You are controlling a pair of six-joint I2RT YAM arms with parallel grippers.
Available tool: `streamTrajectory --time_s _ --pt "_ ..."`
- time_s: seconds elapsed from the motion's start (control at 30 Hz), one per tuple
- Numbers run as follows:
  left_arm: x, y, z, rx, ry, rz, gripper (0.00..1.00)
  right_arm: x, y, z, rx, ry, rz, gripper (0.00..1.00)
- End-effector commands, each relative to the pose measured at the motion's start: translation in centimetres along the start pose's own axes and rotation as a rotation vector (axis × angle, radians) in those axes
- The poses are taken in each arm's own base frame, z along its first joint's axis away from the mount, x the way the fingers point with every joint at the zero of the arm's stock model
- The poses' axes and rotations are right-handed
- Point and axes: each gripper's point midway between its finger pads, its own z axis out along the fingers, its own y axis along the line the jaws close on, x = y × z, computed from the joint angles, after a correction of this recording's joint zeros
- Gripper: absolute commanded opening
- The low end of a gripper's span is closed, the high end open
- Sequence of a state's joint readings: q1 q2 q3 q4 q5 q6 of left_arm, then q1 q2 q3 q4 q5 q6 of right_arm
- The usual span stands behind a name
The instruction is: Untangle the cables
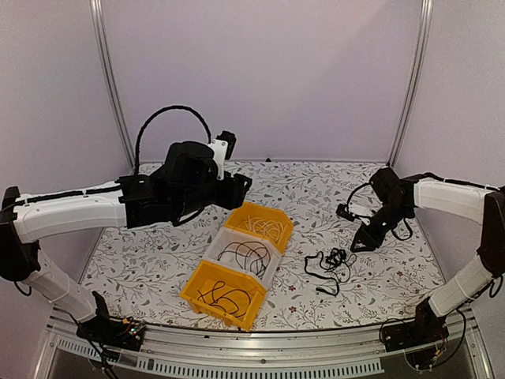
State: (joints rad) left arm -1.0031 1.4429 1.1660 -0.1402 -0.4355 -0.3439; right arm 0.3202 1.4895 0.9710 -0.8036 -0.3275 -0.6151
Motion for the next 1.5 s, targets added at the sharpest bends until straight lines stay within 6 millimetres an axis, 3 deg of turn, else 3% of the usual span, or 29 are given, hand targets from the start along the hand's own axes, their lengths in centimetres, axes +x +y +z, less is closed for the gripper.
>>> streamTrajectory --time_s 0.0,0.2,0.4,0.7,0.77,0.87,0.97,1.07,1.23,1.33,1.47 --pt "-2.4 -1.6 0.3 0.080 -0.046 -0.040 0.60 1.1 0.4 1.3 -0.021 0.006 -0.029 0.43" --pt "-2.5 -1.6 0.2 0.084 -0.043 -0.061 0.60 1.1 -0.2 2.3 -0.008 0.007 -0.030 0.39" --pt "-2.4 -2.0 0.4 0.098 -0.042 -0.088 0.60 1.9 -0.5 3.3 -0.016 0.034 -0.029 0.28" --pt "-2.7 -3.1 1.1 0.136 -0.040 -0.073 0.59 3.0 0.3 4.1 -0.057 0.064 -0.012 0.23" --pt "-2.7 -3.4 1.3 0.145 -0.039 -0.070 0.60 3.2 0.5 4.2 -0.066 0.069 -0.002 0.18" --pt "-2.8 -3.8 1.6 0.159 -0.039 -0.058 0.60 3.2 0.6 4.1 -0.065 0.066 0.008 0.00" --pt "-2.8 -4.2 1.9 0.173 -0.043 -0.044 0.60 3.3 -0.2 3.1 -0.010 0.086 0.020 0.00" --pt "-3.3 -4.9 2.4 0.192 -0.049 -0.025 0.60 1.0 -1.2 -1.7 0.096 0.034 -0.001 0.00" --pt "-3.0 -7.3 4.0 0.254 -0.041 0.013 0.60 -4.5 0.2 -14.9 0.239 -0.145 -0.104 0.00" --pt "-3.7 -10.0 4.8 0.337 -0.078 0.037 0.60 -6.8 1.3 -21.1 0.302 -0.235 -0.144 0.00" --pt "-6.2 -15.8 4.3 0.484 -0.199 0.142 0.60 -9.1 2.0 -26.8 0.366 -0.325 -0.159 0.00"
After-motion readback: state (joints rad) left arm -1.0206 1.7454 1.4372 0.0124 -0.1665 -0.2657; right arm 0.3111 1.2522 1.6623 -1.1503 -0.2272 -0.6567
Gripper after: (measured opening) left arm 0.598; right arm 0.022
